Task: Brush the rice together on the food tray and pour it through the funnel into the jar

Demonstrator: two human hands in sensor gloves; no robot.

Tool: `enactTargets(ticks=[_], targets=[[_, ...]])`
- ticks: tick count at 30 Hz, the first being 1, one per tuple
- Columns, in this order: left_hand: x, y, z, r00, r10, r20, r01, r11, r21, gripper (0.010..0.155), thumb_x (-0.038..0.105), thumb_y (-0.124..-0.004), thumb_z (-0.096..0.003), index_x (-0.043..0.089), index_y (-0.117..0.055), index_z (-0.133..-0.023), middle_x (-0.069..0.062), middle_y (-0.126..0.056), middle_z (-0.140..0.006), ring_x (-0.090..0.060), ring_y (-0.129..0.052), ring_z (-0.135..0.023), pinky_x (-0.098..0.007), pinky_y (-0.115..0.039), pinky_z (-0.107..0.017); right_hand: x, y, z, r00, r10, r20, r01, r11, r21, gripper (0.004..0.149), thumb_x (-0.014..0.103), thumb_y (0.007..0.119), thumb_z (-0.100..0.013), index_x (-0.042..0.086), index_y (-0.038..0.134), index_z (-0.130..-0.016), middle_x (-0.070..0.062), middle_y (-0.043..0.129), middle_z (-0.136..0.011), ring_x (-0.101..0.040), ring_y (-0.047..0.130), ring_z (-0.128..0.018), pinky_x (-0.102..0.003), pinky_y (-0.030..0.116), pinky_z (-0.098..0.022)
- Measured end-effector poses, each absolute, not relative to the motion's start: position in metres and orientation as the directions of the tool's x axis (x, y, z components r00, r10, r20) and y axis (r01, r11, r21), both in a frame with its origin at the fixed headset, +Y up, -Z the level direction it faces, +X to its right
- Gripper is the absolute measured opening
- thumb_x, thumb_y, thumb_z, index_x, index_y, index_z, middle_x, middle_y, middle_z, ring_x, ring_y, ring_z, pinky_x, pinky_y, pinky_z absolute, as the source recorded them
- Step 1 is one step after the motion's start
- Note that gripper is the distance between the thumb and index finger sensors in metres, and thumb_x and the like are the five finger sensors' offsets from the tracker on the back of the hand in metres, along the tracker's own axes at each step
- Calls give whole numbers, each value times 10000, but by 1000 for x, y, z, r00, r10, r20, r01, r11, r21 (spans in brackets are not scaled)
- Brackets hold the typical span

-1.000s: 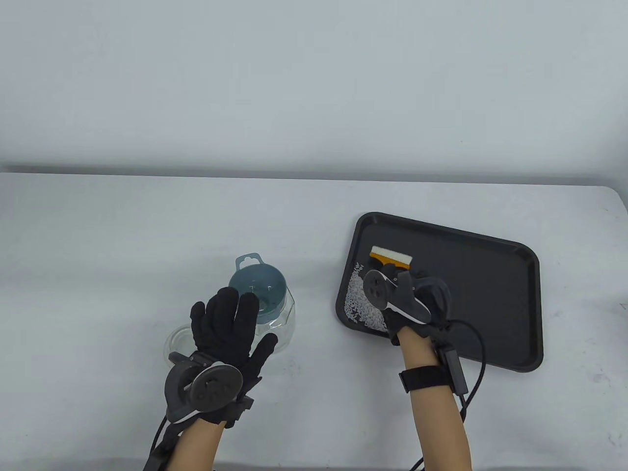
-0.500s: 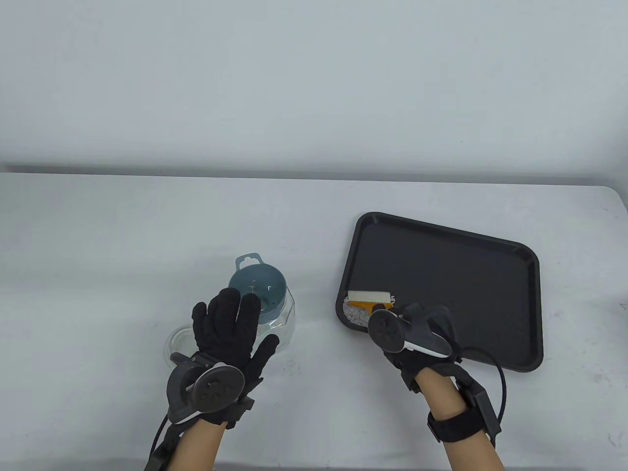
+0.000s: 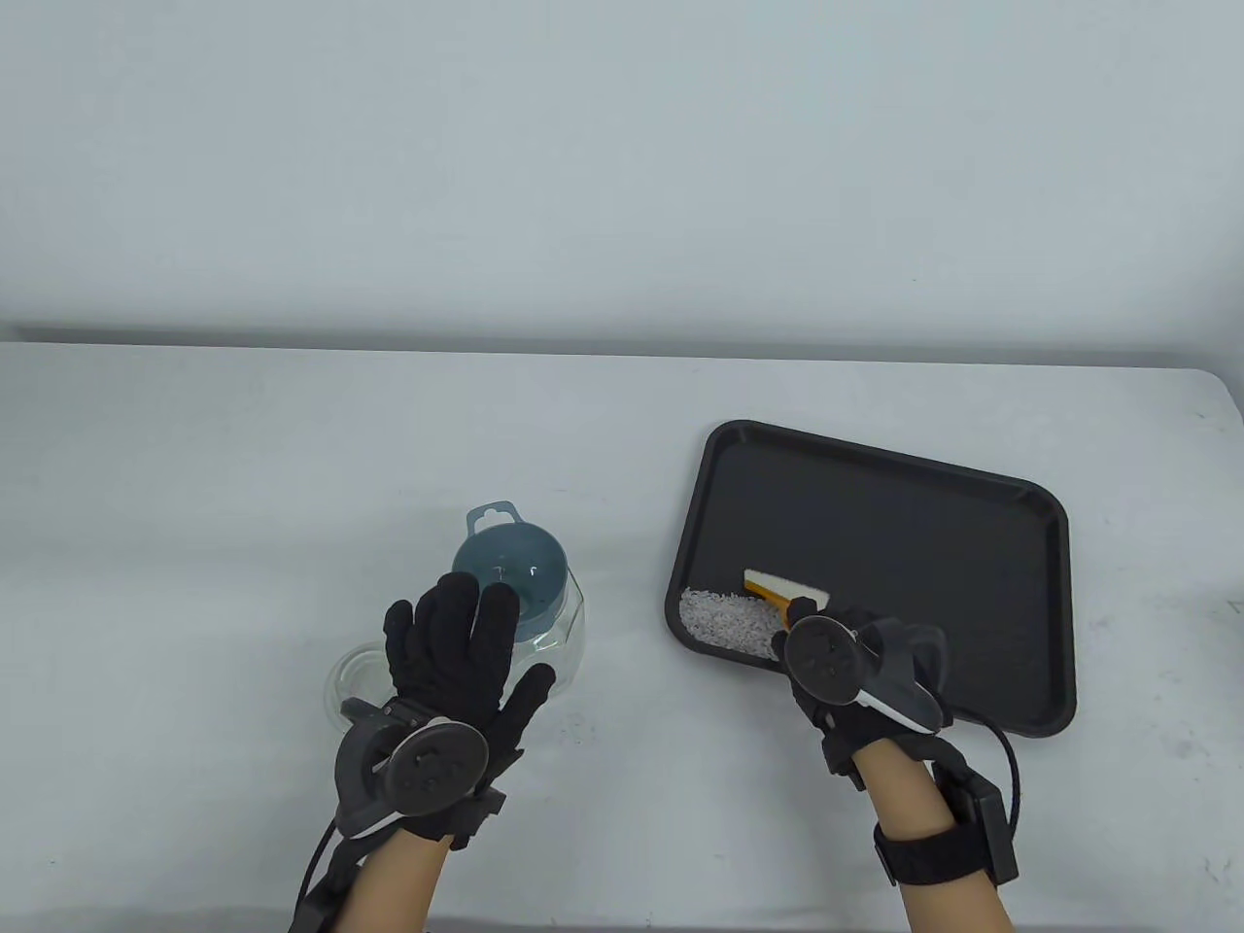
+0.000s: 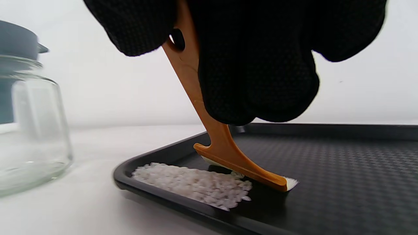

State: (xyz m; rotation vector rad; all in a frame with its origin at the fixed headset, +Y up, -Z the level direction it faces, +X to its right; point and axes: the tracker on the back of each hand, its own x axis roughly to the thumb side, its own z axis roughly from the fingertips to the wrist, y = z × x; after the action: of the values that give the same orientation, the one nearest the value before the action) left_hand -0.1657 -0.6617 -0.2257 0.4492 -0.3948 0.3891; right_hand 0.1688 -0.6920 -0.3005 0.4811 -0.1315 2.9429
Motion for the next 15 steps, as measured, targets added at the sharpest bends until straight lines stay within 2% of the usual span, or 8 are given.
enactTargets(ticks=[3, 7, 10, 15], targets=[[-166, -662, -226, 854, 271, 444, -440, 831, 339, 775, 440, -704, -542, -24, -479, -1120, -457, -407, -1079, -739, -497, -912, -845, -256, -627, 163, -684, -295, -925, 133, 357, -149, -989, -18, 513, 333, 668, -491, -37, 798, -822, -144, 971, -644, -361, 985, -508, -598, 673, -513], [-165, -662, -226, 853, 271, 446, -440, 832, 337, 775, 439, -704, -542, -25, -479, -1120, -456, -405, -1080, -740, -495, -912, -845, -256, -627, 160, -679, -292, -943, 13, 331, -80, -979, -189, 501, 335, 665, -492, -8, 797, -831, -127, 968, -656, -349, 985, -522, -589, 674, -521], [-165, -662, -226, 853, 270, 447, -440, 833, 336, 776, 440, -704, -541, -23, -476, -1121, -456, -405, -1080, -739, -493, -915, -845, -255, -627, 151, -690, -293, -939, -57, 340, -42, -960, -277, 503, 333, 669, -491, 10, 766, -864, -127, 944, -701, -359, 967, -565, -599, 654, -537], [-164, -662, -226, 853, 269, 448, -440, 832, 337, 776, 438, -704, -542, -27, -478, -1120, -458, -406, -1079, -742, -493, -911, -845, -256, -627, 134, -710, -298, -911, -111, 397, 35, -980, -195, 500, 340, 659, -490, 68, 721, -905, -105, 892, -800, -385, 910, -682, -624, 598, -578]])
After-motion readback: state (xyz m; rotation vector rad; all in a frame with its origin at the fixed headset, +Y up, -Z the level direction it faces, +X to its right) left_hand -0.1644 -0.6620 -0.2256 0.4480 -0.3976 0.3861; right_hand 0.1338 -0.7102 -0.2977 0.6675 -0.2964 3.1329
